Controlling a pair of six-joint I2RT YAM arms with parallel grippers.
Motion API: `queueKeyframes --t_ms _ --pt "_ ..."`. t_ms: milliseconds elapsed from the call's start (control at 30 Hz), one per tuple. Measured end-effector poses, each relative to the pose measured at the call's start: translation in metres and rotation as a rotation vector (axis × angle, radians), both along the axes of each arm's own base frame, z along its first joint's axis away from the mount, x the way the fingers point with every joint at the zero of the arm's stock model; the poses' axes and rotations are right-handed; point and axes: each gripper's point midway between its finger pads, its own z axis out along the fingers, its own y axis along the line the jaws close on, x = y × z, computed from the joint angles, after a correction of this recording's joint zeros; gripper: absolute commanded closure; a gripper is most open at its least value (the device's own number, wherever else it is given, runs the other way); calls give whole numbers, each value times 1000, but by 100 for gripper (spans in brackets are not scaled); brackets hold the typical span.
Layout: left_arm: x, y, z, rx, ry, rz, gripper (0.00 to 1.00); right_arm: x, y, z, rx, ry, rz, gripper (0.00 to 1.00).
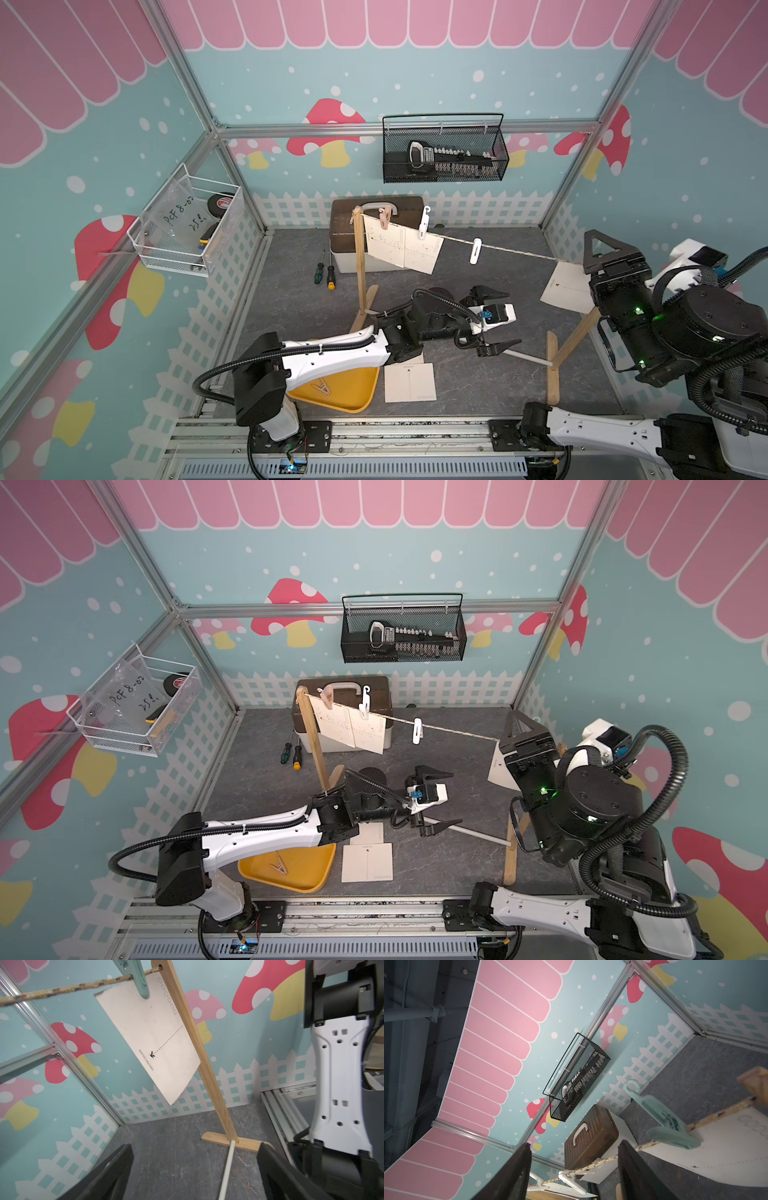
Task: Remove the postcards from the strings
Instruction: Pinch the postcard on the clothesline.
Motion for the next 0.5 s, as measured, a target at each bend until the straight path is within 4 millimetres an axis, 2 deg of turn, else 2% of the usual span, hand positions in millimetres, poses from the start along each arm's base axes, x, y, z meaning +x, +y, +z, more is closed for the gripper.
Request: queueKeyframes --t_ms 233,367,500 --pt "21 -32 26 -115 -75 33 3 -6 -14 3 37 17 -4 24" --pt "34 -48 39 -173 -103 64 5 -9 -17 -9 29 49 7 26" --pt "44 -60 41 -196 -121 80 12 -13 -24 -24 25 91 16 26"
